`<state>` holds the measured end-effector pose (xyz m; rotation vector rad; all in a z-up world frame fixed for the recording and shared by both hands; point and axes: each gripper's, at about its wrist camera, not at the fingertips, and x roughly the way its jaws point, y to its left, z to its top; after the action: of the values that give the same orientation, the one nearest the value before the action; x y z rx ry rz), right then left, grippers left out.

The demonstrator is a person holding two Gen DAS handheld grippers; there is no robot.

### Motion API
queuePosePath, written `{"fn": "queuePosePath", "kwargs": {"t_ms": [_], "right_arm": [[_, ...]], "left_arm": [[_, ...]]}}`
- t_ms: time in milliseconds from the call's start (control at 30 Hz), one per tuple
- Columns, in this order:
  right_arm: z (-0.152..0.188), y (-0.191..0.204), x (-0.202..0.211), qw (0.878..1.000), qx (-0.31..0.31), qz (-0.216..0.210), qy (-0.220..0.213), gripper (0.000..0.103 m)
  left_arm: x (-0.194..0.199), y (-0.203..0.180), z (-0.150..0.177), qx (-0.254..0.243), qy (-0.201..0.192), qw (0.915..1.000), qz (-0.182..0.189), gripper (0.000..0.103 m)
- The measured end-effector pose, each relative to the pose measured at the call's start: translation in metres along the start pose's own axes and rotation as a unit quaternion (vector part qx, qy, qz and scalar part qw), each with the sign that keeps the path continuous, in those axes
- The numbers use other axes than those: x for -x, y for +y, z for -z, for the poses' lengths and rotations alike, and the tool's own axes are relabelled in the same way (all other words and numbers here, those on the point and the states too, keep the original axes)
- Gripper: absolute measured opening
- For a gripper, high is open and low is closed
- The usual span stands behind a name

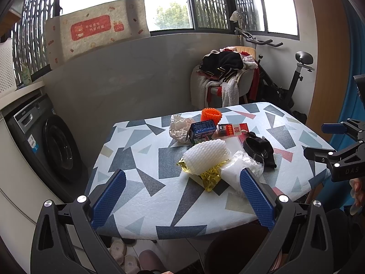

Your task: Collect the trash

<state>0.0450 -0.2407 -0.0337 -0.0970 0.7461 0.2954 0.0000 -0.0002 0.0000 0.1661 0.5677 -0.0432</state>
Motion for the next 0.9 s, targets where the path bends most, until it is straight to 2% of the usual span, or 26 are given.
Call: {"fn": "queuePosePath", "kwargs": {"t_ms": [600, 900], "right_arm": [[0.001, 0.002, -0.002, 1.0, 0.002, 0.001, 0.001, 0.097], [0.006, 0.001, -0.005, 1.0, 0.001, 0.002, 0.003, 0.097]], "left_arm": [[0.0, 0.0, 0.0, 0.001, 0.002, 1.0, 0.001, 0.098], [0.001, 0.0, 0.011, 0.002, 0.003, 1.0, 0.002, 0.098]]}}
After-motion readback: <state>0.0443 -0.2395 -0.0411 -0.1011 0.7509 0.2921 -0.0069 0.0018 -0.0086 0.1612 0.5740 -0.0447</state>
